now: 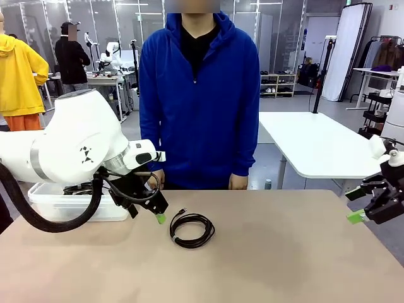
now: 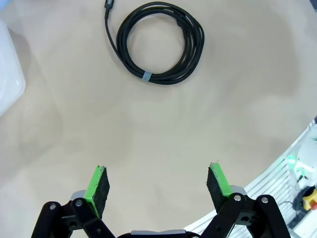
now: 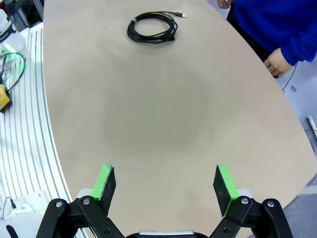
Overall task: Organize and store the cables.
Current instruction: Place the USB Extension Cable into the Organizing box.
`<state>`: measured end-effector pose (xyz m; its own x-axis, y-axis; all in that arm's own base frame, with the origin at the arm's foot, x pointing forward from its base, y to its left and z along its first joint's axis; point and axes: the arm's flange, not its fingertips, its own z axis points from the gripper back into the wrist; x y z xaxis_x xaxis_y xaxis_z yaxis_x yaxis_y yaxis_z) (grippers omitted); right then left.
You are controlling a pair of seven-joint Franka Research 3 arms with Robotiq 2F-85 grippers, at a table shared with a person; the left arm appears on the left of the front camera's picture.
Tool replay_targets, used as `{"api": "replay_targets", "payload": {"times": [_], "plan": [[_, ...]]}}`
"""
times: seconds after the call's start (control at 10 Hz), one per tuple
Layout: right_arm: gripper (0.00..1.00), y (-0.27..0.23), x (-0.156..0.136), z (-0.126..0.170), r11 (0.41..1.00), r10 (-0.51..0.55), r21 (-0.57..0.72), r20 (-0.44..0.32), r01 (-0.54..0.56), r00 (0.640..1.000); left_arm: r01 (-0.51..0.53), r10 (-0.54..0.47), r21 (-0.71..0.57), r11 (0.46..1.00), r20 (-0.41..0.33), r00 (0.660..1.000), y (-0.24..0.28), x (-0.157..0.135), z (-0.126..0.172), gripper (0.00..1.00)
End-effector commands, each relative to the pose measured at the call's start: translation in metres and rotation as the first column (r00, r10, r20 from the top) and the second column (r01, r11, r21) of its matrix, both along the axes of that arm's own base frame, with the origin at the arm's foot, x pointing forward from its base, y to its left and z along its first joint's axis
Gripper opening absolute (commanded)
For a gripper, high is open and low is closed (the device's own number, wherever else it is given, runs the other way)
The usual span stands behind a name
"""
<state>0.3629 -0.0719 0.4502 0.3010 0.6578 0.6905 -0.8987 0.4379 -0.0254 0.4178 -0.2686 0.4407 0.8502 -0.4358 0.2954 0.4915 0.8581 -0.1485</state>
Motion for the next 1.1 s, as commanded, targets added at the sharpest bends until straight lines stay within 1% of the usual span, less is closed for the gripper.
{"api": "replay_targets", "payload": {"times": [0.0,0.3,0.4,0.5,0.6,0.7,0.8,0.9,1.0], "plan": [[1.0,0.003,0.0,0.001,1.0,0.019,-0.004,0.005,-0.019,1.0,0.005,-0.005,-0.003,1.0,0.011,1.0,0.002,-0.003,0.005,1.0],[1.0,0.003,0.0,0.001,1.0,0.019,-0.004,0.005,-0.019,1.0,0.0,0.0,-0.002,1.0,0.005,1.0,0.0,-0.001,0.002,1.0],[1.0,0.003,0.0,0.001,1.0,0.019,-0.004,0.005,-0.019,1.0,-0.085,0.086,0.035,0.996,-0.017,0.996,-0.009,-0.001,-0.01,1.0],[1.0,0.003,0.0,0.001,1.0,0.019,-0.004,0.005,-0.019,1.0,-0.087,0.088,0.023,0.996,-0.02,0.996,-0.017,-0.001,-0.019,1.0],[1.0,0.003,0.0,0.001,1.0,0.019,-0.004,0.005,-0.019,1.0,-0.107,0.108,0.022,0.994,-0.039,0.993,-0.023,0.005,-0.025,1.0],[1.0,0.003,0.0,0.001,1.0,0.019,-0.004,0.005,-0.019,1.0,-0.177,0.18,0.037,0.983,-0.076,0.981,-0.031,0.019,-0.032,1.0],[1.0,0.003,0.0,0.001,1.0,0.019,-0.004,0.005,-0.019,1.0,-0.226,0.232,0.096,0.969,-0.063,0.971,-0.044,0.026,-0.039,1.0],[1.0,0.003,0.0,0.001,1.0,0.019,-0.004,0.005,-0.019,1.0,-0.293,0.305,0.137,0.946,-0.08,0.949,-0.055,0.032,-0.049,1.0],[1.0,0.003,0.0,0.001,1.0,0.019,-0.004,0.005,-0.019,1.0,-0.318,0.331,0.12,0.94,-0.116,0.936,-0.066,0.038,-0.055,1.0]]}}
